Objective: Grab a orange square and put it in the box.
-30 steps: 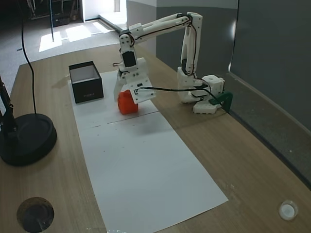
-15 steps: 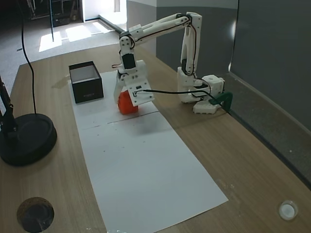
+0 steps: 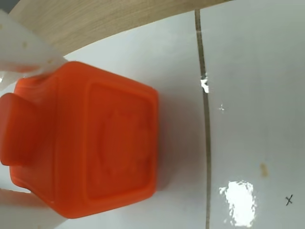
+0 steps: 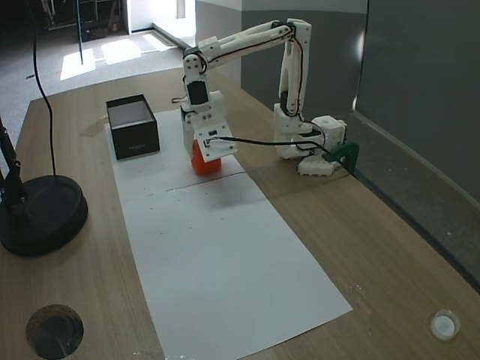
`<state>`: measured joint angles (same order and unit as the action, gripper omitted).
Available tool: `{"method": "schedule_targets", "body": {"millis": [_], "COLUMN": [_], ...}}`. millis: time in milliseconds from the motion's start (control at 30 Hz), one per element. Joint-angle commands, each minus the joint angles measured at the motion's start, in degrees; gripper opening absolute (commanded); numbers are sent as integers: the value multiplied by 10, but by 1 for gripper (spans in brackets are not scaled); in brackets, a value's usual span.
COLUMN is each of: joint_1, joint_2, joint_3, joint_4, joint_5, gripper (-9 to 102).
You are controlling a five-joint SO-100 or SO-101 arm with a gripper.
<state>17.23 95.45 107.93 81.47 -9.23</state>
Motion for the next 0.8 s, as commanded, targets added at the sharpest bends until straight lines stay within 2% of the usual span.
{"method": "schedule_targets", "body": {"millis": [0, 167, 333, 533, 767], "joint_1": [5, 8, 53, 149, 208], "joint_2": [45, 69, 24, -118, -293], "joint_3": [-134, -417, -606, -777, -912], "joint_4": [55, 171, 171, 171, 171], "joint_5": [1, -1, -34, -63, -65], "gripper": [14, 14, 14, 14, 14]}}
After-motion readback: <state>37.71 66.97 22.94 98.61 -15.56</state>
